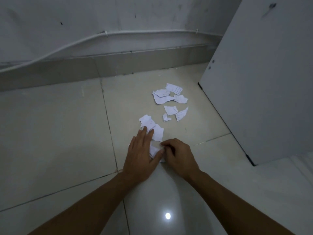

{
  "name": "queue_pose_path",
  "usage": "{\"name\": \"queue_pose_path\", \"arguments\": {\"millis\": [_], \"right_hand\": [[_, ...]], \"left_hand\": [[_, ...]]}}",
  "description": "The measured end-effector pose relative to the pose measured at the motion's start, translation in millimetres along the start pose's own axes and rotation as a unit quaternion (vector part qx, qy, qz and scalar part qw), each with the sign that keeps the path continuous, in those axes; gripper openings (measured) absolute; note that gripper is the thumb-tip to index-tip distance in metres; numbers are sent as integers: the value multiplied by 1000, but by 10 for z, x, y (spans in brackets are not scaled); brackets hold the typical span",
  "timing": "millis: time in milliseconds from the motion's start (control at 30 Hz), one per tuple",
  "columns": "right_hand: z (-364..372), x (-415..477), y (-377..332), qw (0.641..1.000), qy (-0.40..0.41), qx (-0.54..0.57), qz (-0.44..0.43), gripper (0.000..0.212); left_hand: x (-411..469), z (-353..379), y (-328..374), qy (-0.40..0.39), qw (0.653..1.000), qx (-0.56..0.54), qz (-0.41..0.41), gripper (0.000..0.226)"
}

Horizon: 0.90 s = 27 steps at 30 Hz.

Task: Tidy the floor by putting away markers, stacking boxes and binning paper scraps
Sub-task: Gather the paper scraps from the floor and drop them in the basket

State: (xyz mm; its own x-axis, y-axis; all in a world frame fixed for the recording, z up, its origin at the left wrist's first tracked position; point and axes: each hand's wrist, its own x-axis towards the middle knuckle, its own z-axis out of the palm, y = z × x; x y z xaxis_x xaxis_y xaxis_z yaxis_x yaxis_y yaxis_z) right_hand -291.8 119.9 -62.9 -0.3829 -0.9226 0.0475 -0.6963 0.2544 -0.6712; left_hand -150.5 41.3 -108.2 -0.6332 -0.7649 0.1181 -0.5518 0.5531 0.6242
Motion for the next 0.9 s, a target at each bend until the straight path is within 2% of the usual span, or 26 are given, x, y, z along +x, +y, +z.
{"name": "queue_pose_path", "arguments": {"millis": [200, 333, 467, 567, 633, 733, 900], "right_hand": [[-216, 501, 246, 989, 129, -65, 41, 19], [-238, 1114, 400, 985, 148, -63, 58, 29], [-212, 1745, 527, 987, 99, -109, 63, 51], [-208, 2091, 615, 992, 39, -101, 72, 63], [-162, 2196, 617, 990, -8, -120, 70, 61], [-38, 2122, 543, 987, -56, -151, 4, 51], [75, 1646, 381, 989, -75, -80, -102, 39]], "left_hand": [[157, 100, 98, -8, 996, 87, -29, 84], [564, 144, 92, -7, 993, 112, -42, 84], [779, 244, 82, 8, 985, 160, -64, 82], [789, 301, 60, 17, 984, 166, -69, 81], [779, 305, 63, 25, 984, 163, -67, 82], [801, 308, 62, 33, 985, 157, -66, 87], [832, 302, 80, 59, 983, 159, -71, 98]]}}
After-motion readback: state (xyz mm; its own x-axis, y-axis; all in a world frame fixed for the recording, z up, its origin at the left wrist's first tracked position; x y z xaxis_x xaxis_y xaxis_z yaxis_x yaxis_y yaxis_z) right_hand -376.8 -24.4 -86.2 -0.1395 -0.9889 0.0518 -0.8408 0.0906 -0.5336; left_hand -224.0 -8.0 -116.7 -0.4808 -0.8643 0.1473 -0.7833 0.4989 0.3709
